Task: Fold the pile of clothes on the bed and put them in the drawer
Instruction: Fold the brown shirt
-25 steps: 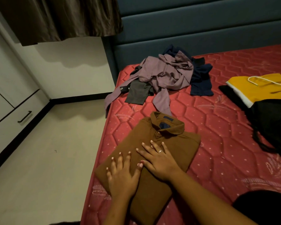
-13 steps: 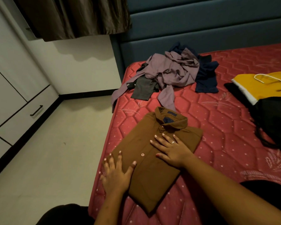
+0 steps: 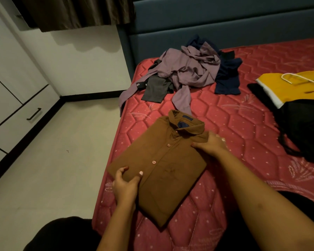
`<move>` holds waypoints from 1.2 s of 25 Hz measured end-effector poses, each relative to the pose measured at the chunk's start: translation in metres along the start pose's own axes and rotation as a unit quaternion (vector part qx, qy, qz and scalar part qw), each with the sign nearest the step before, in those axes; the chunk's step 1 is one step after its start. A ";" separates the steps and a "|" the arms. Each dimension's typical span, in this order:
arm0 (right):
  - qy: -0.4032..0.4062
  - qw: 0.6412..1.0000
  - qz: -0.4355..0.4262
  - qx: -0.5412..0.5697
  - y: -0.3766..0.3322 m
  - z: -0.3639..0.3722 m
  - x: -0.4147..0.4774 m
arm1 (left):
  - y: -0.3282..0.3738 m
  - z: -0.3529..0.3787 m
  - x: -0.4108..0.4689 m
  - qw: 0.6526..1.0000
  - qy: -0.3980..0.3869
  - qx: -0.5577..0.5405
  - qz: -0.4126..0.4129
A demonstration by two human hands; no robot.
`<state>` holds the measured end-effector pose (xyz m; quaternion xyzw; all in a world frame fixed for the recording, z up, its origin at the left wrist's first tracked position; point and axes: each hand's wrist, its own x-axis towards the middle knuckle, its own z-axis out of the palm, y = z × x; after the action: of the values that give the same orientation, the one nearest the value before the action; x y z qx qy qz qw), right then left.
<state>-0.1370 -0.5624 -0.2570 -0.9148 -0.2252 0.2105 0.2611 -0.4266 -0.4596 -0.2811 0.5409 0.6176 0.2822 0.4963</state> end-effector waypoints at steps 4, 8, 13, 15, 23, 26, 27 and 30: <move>-0.016 0.981 -0.029 0.191 -0.016 0.007 -0.005 | 0.004 -0.009 0.008 0.996 -0.086 -0.012 -0.009; -0.101 0.954 0.012 0.282 -0.022 -0.002 -0.016 | 0.024 -0.017 -0.001 0.991 -0.118 -0.066 -0.009; -0.152 0.974 0.050 0.158 -0.017 -0.049 -0.060 | 0.049 -0.061 0.013 0.989 -0.146 -0.002 -0.023; -0.139 0.988 0.070 -0.013 -0.008 -0.063 -0.076 | 0.051 -0.074 0.012 0.979 -0.031 0.196 0.044; -0.138 0.973 -0.140 -0.122 -0.033 -0.048 -0.074 | 0.059 0.021 -0.044 0.890 -0.161 0.284 0.318; -0.187 0.954 -0.178 -0.153 -0.037 -0.023 -0.063 | 0.065 0.067 -0.041 0.931 -0.254 0.168 0.203; -0.185 0.953 -0.185 -0.152 -0.037 -0.018 -0.058 | 0.065 0.080 -0.036 0.938 -0.274 0.131 0.166; -0.174 0.957 -0.181 -0.144 -0.033 -0.005 -0.042 | 0.059 0.105 -0.017 0.948 -0.275 0.102 0.122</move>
<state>-0.1789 -0.5612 -0.2232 -0.8359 -0.4570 0.2808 0.1167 -0.3082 -0.4808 -0.2601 0.7163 0.4118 0.1161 0.5513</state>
